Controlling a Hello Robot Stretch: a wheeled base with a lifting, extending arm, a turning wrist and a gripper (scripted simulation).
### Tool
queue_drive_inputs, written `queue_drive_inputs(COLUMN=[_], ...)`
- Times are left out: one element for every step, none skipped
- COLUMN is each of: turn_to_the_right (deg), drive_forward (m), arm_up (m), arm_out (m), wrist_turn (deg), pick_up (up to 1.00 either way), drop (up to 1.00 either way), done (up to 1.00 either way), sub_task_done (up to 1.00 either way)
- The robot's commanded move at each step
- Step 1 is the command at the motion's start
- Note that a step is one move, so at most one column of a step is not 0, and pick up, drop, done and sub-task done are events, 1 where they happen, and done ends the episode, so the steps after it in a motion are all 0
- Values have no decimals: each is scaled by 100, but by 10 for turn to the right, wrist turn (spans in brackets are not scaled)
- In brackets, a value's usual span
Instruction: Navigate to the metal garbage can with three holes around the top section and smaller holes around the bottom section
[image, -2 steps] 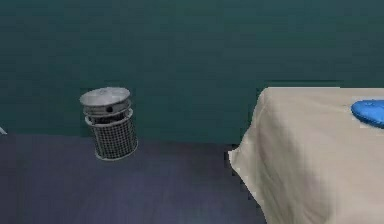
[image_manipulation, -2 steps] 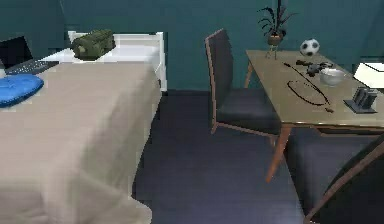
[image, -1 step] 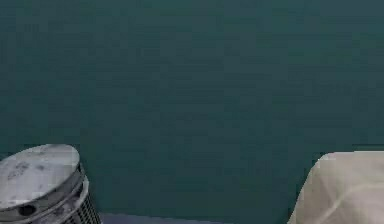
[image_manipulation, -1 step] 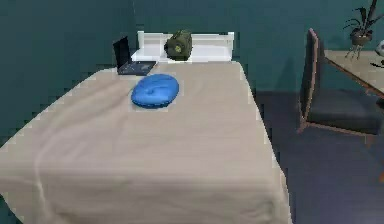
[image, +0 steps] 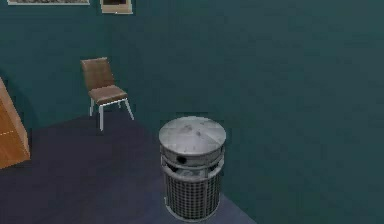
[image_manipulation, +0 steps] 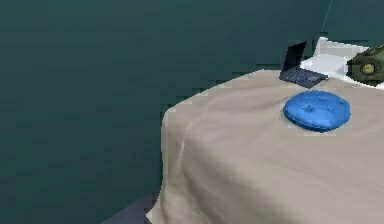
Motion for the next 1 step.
queue_drive_inputs(turn_to_the_right=[0], drive_forward=[0], arm_up=[0], arm_out=[0], wrist_turn=[0], pick_up=[0], drop=[0], done=[100], sub_task_done=[0])
